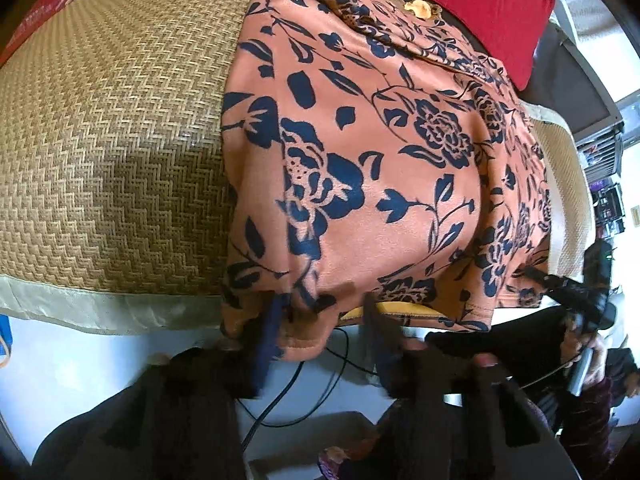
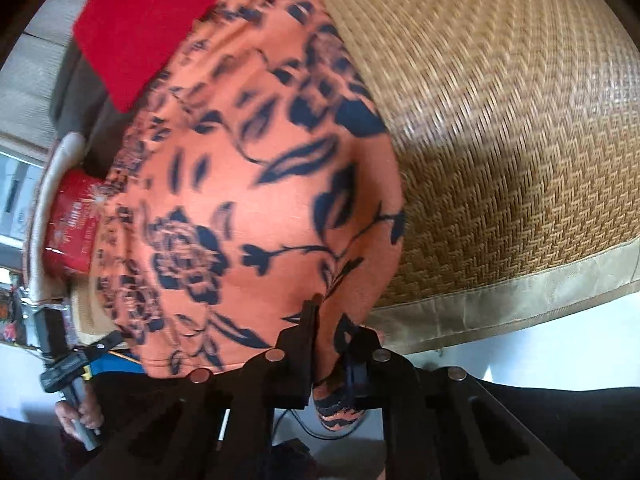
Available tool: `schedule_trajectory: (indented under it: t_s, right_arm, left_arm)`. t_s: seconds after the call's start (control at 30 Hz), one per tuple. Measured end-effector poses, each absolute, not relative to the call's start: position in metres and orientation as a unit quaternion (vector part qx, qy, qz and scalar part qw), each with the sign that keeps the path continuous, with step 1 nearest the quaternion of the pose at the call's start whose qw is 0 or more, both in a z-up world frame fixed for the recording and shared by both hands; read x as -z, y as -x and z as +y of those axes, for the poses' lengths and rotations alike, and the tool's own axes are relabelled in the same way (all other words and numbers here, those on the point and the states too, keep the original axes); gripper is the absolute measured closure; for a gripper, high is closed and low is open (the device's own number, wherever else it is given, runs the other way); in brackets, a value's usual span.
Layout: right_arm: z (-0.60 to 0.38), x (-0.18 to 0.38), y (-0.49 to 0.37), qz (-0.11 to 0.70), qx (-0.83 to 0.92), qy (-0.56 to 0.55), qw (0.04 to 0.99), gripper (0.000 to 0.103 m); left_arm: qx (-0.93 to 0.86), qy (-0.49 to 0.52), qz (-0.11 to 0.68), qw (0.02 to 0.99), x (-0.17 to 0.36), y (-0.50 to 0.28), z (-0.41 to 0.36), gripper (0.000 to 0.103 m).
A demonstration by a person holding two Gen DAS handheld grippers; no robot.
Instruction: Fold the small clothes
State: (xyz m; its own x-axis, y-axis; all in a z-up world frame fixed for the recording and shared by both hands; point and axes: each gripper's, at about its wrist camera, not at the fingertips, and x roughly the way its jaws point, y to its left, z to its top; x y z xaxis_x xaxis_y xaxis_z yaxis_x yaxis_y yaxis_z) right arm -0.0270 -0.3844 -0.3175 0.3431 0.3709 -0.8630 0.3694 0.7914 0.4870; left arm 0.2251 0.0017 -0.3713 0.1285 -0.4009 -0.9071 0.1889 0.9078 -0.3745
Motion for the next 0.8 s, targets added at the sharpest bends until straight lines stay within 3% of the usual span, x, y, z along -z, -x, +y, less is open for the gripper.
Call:
schedule_trajectory:
  t_s: [0.03,0.1,0.3,0.43,0.53,0.8]
  right_arm:
    - [-0.385,0.312,0.029,0.571,-0.002,-0.323,0.754,0.091]
    - [-0.390,0.309,0.035,0.577,0.008,-0.321,0.751,0.091]
    - [-0.395,0.316,0.027,0.567,-0.018,-0.340,0.750,0.091]
    - [-0.396,0.292,0.022,0.541,-0.042,-0.360,0.759,0.091]
    - [-0.393,0.274,0.013,0.525,-0.057,-0.365,0.766,0.091]
    - [-0.394,0.230,-0.003,0.500,-0.084,-0.362,0.783,0.091]
  left_arm:
    - [0.191,0.081,0.633,0.746,0.374,-0.226,0.001,0.095]
    - [0.182,0.086,0.637,0.744,0.377,-0.228,0.001,0.097]
    - [0.188,0.087,0.634,0.745,0.376,-0.229,0.003,0.095]
    - [0.194,0.099,0.642,0.735,0.378,-0.233,0.007,0.093]
    - [0.200,0.103,0.624,0.749,0.368,-0.231,0.010,0.099]
    - [0.212,0.139,0.575,0.778,0.323,-0.240,0.031,0.100]
